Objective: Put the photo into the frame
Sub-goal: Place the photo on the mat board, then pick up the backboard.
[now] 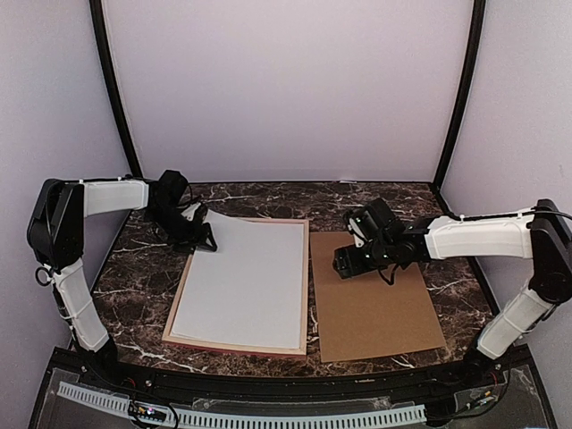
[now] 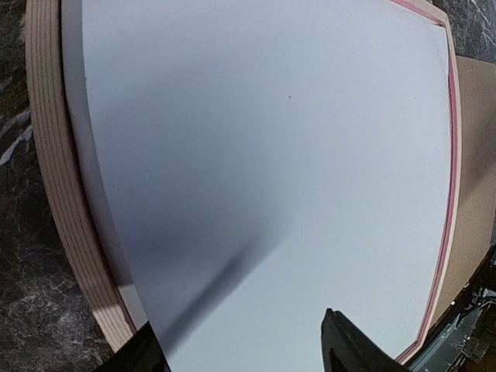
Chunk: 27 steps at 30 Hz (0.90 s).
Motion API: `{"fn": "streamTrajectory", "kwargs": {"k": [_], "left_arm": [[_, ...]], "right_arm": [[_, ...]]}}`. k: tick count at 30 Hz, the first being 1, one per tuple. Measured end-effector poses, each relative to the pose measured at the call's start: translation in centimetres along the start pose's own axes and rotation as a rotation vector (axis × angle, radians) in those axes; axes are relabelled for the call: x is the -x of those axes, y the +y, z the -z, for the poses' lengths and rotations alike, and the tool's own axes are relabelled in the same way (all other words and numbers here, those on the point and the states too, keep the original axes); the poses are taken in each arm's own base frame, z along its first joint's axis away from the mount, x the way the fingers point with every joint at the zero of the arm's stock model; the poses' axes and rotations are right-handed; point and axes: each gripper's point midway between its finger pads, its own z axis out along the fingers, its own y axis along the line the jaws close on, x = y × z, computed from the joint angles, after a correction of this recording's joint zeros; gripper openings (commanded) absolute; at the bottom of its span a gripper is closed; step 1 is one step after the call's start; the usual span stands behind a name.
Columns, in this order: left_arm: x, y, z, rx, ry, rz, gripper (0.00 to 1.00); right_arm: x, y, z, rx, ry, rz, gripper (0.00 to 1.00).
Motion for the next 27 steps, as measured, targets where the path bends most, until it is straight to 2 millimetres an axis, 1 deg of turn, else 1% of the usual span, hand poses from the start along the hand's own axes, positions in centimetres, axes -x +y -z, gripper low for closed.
{"fn": "streamTrajectory", "kwargs": {"k": [4,8,11,13,17,20,22,24,27], "left_arm": [[0.3,0.8,0.2,0.053,-0.016,-0.002,0.71],[0.8,1.5,1.2,0.116,-0.05,-0.009,0.74],[1.5,1.3,3.0,0.144,-0.109,-0.019,0.75],[2.0,0.6,4.8,0.146,-0.17,-0.033,0.75],[2.7,-1.6,8.1,0.129,-0.285,-0.075,0.79],[2.6,-3.8,9.4,0.093,-0.338,-0.111,0.8],[2.2,-5.8,9.6,0.054,-0.354,-0.145,0.8],[1.6,-7.9,9.2,0.011,-0.355,-0.176,0.8],[0.2,-11.8,8.0,-0.075,-0.338,-0.233,0.81]], "right_arm": [[0.2,-0.2,0.5,-0.003,-0.016,-0.009,0.92],[0.4,-0.7,1.0,-0.024,-0.034,-0.018,0.96],[0.7,-1.2,1.4,-0.045,-0.047,-0.027,0.98],[0.9,-1.9,1.7,-0.063,-0.058,-0.037,0.99],[1.0,-3.7,2.4,-0.105,-0.075,-0.073,0.99],[1.1,-5.9,3.2,-0.146,-0.088,-0.121,0.99],[0.8,-7.6,3.7,-0.172,-0.093,-0.157,0.99],[0.3,-9.4,4.0,-0.198,-0.094,-0.195,0.99],[-1.1,-12.5,4.3,-0.238,-0.079,-0.273,0.99]]}}
